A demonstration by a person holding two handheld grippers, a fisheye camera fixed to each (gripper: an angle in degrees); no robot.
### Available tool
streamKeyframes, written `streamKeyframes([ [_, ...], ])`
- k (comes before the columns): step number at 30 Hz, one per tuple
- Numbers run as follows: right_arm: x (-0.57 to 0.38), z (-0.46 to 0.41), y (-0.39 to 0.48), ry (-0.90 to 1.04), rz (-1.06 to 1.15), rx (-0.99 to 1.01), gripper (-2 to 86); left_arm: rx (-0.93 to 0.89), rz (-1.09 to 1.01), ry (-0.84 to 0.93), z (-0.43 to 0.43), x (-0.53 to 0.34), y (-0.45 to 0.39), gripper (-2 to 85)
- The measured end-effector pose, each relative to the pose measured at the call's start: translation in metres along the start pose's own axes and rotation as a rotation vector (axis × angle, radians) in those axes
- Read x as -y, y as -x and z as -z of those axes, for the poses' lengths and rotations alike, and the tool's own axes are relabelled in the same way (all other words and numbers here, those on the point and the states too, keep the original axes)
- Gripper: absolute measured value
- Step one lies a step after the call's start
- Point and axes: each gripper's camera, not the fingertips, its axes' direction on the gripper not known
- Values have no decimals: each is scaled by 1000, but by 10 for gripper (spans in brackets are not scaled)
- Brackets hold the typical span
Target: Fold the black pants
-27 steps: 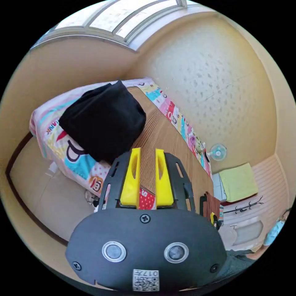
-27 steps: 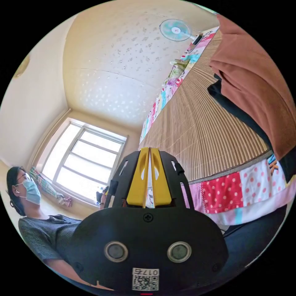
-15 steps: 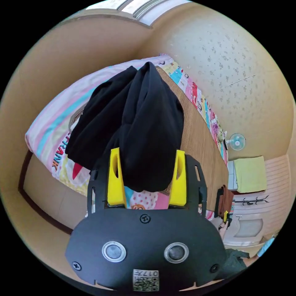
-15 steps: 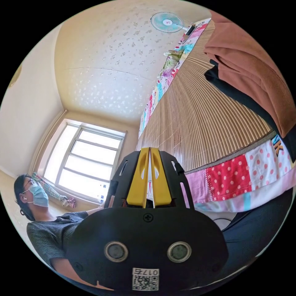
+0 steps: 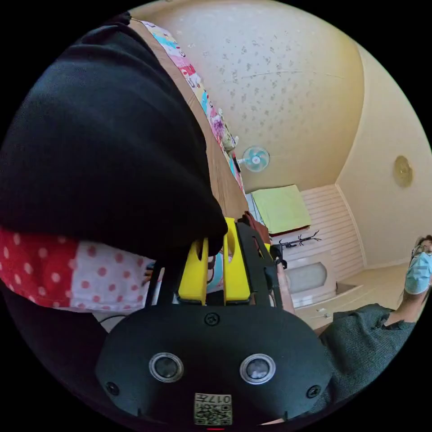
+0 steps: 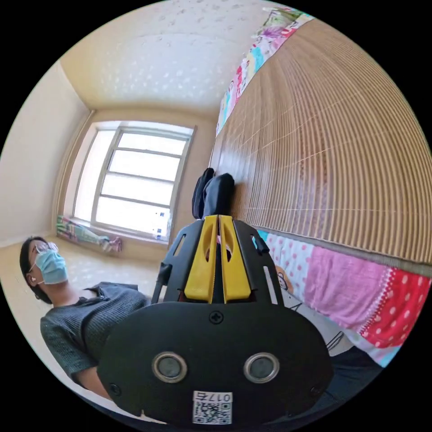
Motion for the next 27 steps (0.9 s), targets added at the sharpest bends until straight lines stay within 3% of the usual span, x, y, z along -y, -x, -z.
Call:
streamKeyframes([
  [5, -49, -84, -11, 226, 206, -244, 149, 29, -255, 461, -100, -33, -99, 52],
  [8, -86, -114, -12, 242, 316, -438, 173, 42, -277, 504, -107, -49, -107, 55],
  [11, -123, -140, -20, 198, 398, -505, 190, -21, -170, 440, -85, -58, -97, 66],
  [16, -167, -223, -58, 245, 389, -706, 208, 16, -181, 218, -22, -84, -109, 65],
  [18, -170, -266, -76, 324, 384, -755, 204, 53, -172, 165, -4, -96, -112, 62],
  [21, -177, -340, -103, 479, 463, -1035, 137, 85, -99, 104, 17, -112, -108, 64],
  [22, -182, -355, -99, 464, 558, -1103, 85, 70, -72, 78, 24, -117, -106, 64],
  [27, -170, -362, -49, 123, 757, -1135, 50, 129, -18, -45, 44, -137, -110, 85],
])
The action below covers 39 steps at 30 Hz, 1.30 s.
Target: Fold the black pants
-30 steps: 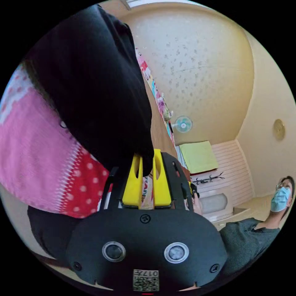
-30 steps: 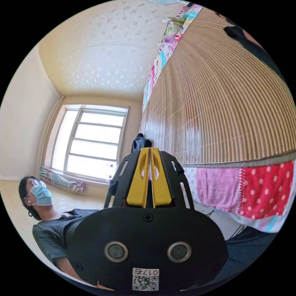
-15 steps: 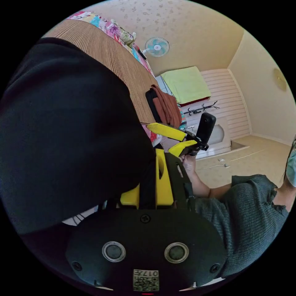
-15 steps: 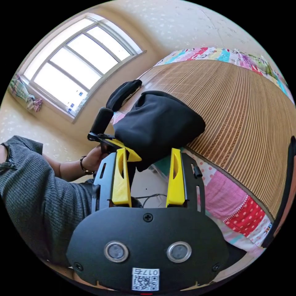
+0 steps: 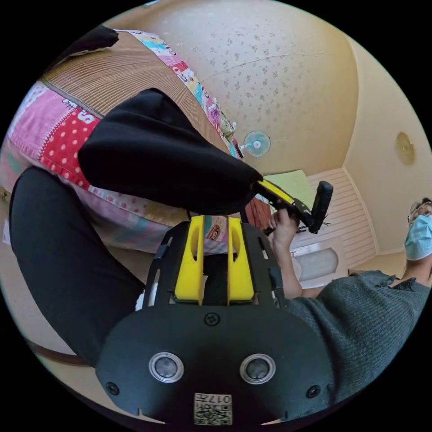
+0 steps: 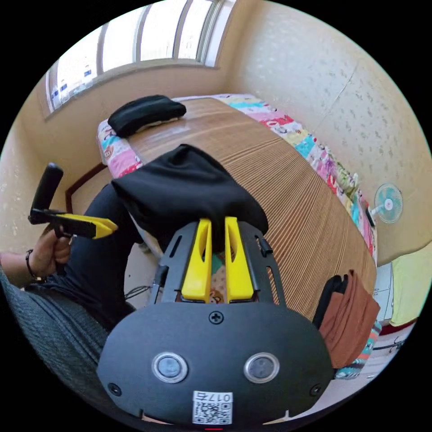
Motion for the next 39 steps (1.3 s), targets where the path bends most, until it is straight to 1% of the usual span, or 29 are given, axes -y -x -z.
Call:
streamKeyframes([
  [2, 25, 12, 4, -120, 6, -90, 42, 37, 0, -6, -2, -3, -7, 103],
  [7, 54, 45, 9, -319, -25, -225, 36, 49, -78, 45, -22, 3, -37, 113],
  [12, 61, 92, 16, -480, -66, -406, 34, 58, -230, 212, -64, 7, -79, 114],
  [14, 57, 122, 10, -563, -102, -467, 33, 98, -317, 326, -96, 7, -103, 114],
  [16, 52, 145, 3, -618, -132, -494, 33, 135, -381, 366, -116, 6, -123, 117],
  [22, 47, 211, -2, -701, -203, -654, 35, 80, -527, 339, -156, 10, -186, 147],
  [24, 47, 229, -2, -716, -221, -676, 38, 125, -562, 314, -165, 12, -204, 173],
  [26, 45, 251, -2, -730, -241, -690, 43, 232, -596, 223, -171, 12, -228, 215],
  [28, 43, 267, -1, -739, -261, -700, 47, 266, -644, 152, -175, 10, -244, 228],
  [29, 41, 276, -2, -748, -280, -707, 50, 235, -680, 155, -181, 8, -255, 228],
  [30, 40, 281, -3, -751, -290, -709, 51, 198, -702, 172, -185, 7, -261, 226],
  [31, 37, 291, -6, -757, -313, -713, 52, 124, -744, 208, -192, 3, -271, 221],
  [32, 34, 301, -11, -763, -334, -709, 53, 102, -769, 221, -196, -3, -281, 206],
  [33, 32, 306, -13, -768, -344, -703, 53, 110, -784, 218, -198, -7, -285, 198],
  [35, 19, 329, -23, -802, -362, -668, 53, 170, -885, 191, -196, -22, -303, 111],
  [37, 7, 347, -31, -835, -369, -664, 53, 203, -907, 147, -179, -18, -306, 59],
  [39, -4, 365, -46, -855, -384, -676, 53, 250, -893, 98, -147, 3, -299, 39],
])
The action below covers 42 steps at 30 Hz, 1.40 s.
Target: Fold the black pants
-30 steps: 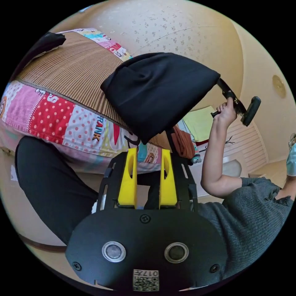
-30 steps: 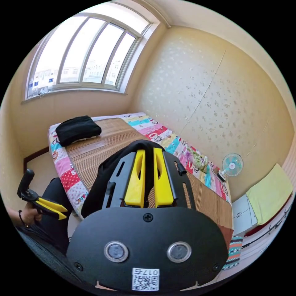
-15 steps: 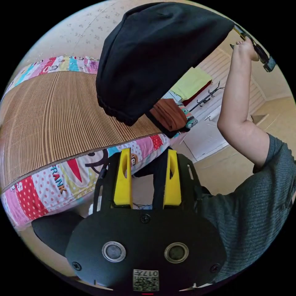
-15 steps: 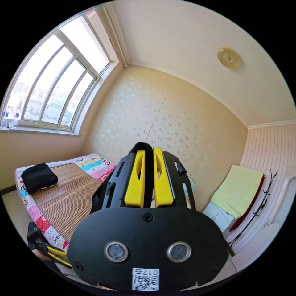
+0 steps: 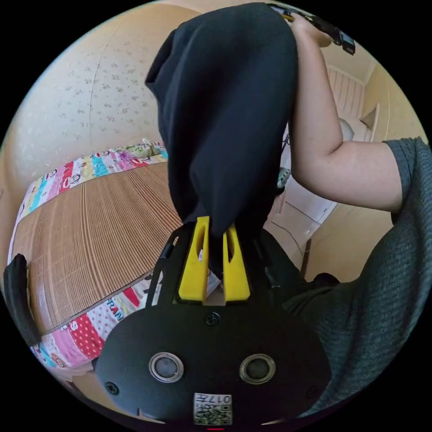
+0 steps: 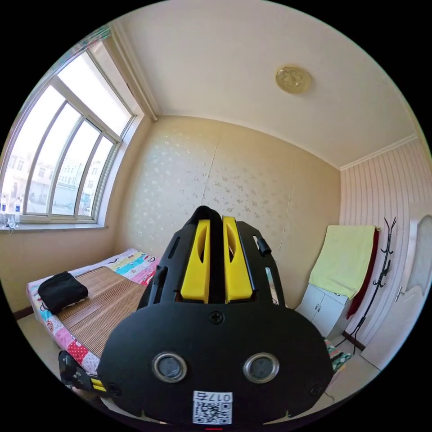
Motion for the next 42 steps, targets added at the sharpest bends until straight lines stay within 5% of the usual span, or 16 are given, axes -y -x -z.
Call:
streamKeyframes([
  [6, 7, -92, -118, 217, -163, 258, 61, 91, 233, -132, 125, 39, 188, 8],
  [10, -74, -288, -170, 891, -292, 407, 92, 284, 508, 17, 125, 74, 338, 87],
  [11, -112, -316, -182, 993, -384, 636, 96, 276, 641, -5, 126, 64, 372, 109],
  [13, -152, -315, -200, 857, -560, 1090, 89, 160, 752, -67, 127, 38, 401, 132],
  [15, -188, -297, -217, 742, -700, 1279, 59, 74, 780, -131, 124, 6, 404, 139],
  [19, -271, -244, -242, 929, -904, 1203, 74, 187, 880, 37, 97, -74, 377, 165],
  [24, -323, -174, -271, 991, -1135, 1130, 77, 155, 1062, -73, 95, -159, 327, 178],
  [27, -326, -153, -279, 1022, -1206, 1056, 73, 6, 994, -115, 82, -160, 321, 109],
  [30, -308, -162, -274, 1022, -1218, 1092, 73, 13, 834, 26, 81, -117, 344, 16],
  [32, -275, -177, -263, 1013, -1159, 1121, 73, 112, 661, 173, 105, -78, 366, 5],
  [36, -222, -193, -242, 988, -1051, 1156, 71, 265, 646, 124, 184, -70, 393, 1],
  [38, -196, -197, -223, 1041, -946, 1088, 73, 551, 653, 207, 222, -78, 405, 5],
  [42, -164, -201, -178, 1115, -751, 922, 109, 814, 969, 137, 289, -129, 423, 21],
])
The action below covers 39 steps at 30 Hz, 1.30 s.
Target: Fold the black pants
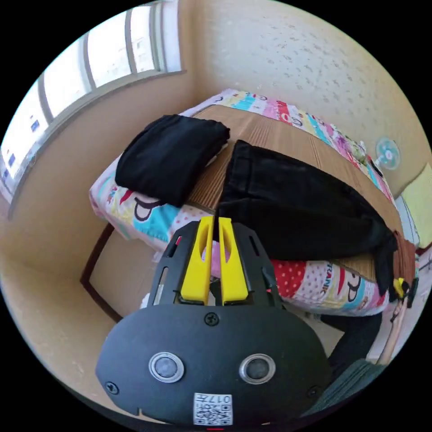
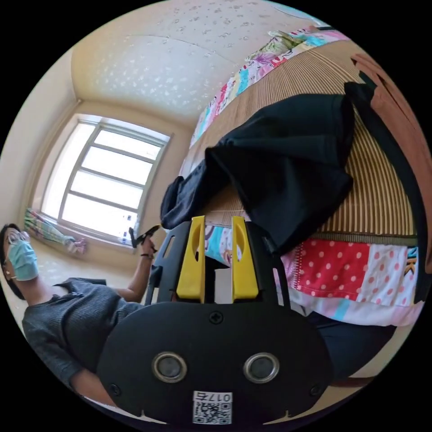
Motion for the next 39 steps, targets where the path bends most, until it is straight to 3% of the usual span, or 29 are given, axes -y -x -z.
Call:
streamKeyframes([
  [3, 11, -50, 44, 94, 87, -206, 161, -339, 172, -75, 17, -29, 62, 62],
  [5, 20, -112, 66, 302, 156, -384, 158, -523, 280, -90, 13, -51, 85, 86],
  [6, 22, -129, 69, 357, 163, -446, 153, -547, 302, -65, 8, -53, 88, 93],
  [8, 29, -160, 96, 414, 248, -757, 76, -611, 329, 34, -11, -55, 86, 130],
  [11, 53, -173, 115, 555, 239, -828, 43, -677, 310, 84, -24, -42, 70, 152],
  [12, 56, -168, 121, 531, 236, -861, 41, -681, 306, 88, -26, -38, 66, 156],
  [14, 57, -122, 160, 298, 248, -1019, 36, -623, 301, 122, -30, -19, 52, 181],
  [17, 30, -51, 200, -11, 243, -972, 33, -542, 289, 179, -38, -1, 40, 188],
  [19, 10, -33, 200, -61, 228, -941, 32, -530, 288, 193, -41, 2, 39, 157],
  [22, -12, -38, 152, 100, 40, -882, 29, -537, 244, 278, -50, 4, 41, 5],
  [23, -21, -41, 131, 181, -58, -828, 27, -591, 214, 291, -46, 5, 44, -1],
  [24, -27, -40, 125, 197, -87, -794, 26, -612, 189, 273, -40, 5, 46, -4],
  [26, -50, -19, 124, 78, -157, -693, 21, -550, 149, 48, 13, -1, 75, -8],
  [29, -54, 6, 143, -106, -107, -552, 23, -357, 396, -116, 64, -26, 142, -9],
  [31, -36, 6, 156, -126, -39, -508, 33, -441, 459, -123, 71, -33, 168, -9],
  [34, 16, -18, 176, -53, 36, -562, 76, -571, 446, -27, 60, -35, 167, -5],
  [39, 115, -85, 203, 191, 310, -797, 126, -651, 173, 344, 15, -21, 83, 50],
])
